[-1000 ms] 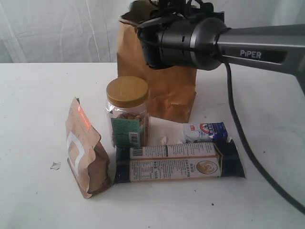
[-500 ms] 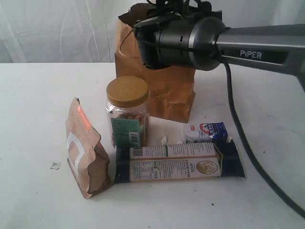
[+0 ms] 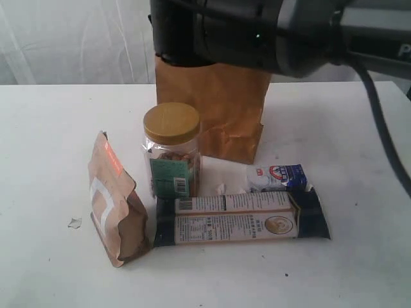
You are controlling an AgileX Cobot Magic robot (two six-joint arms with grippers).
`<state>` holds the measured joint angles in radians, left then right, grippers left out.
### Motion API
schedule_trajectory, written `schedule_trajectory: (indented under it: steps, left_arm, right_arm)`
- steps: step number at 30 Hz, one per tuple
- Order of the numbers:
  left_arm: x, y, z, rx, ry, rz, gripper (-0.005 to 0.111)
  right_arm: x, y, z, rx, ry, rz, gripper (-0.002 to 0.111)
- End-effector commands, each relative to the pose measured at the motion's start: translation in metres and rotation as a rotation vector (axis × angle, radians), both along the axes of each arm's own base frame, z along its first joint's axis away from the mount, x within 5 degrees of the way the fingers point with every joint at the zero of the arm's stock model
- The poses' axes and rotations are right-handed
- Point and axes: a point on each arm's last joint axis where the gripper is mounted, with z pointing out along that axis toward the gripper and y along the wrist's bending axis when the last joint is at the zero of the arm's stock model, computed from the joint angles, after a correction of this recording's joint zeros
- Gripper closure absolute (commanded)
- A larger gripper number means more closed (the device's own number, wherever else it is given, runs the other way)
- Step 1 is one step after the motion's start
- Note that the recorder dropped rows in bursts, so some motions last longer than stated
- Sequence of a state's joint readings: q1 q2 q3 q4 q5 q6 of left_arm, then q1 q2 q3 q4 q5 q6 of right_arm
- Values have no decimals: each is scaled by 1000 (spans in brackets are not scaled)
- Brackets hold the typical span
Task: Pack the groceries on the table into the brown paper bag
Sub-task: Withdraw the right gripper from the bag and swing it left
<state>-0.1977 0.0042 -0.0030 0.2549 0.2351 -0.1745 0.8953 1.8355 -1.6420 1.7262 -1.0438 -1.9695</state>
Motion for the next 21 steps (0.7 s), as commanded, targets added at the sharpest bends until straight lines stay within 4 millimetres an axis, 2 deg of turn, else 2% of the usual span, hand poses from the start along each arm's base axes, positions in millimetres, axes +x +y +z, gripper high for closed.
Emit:
schedule_trajectory:
  steps: [1,6,9,13,16,21]
  left_arm:
    - [0,0,-1,3,-2,-8,107]
    - [0,0,-1,3,-2,-8,107]
    - [0,0,-1,3,-2,-8,107]
    - [0,0,-1,3,-2,-8,107]
    - [0,0,-1,3,-2,-8,107]
    - [0,0,-1,3,-2,-8,107]
  right_arm:
    - [-26,1,5,-183,47,-71,32]
    - [-53,27,1,-196,45,24,32]
    - [-78,45,-4,-214,46,103,34]
    - [-116,68,-19,-267,56,218,38]
    - [-139,77,-33,-306,67,280,39]
    - [-146,75,-52,-308,88,283,39]
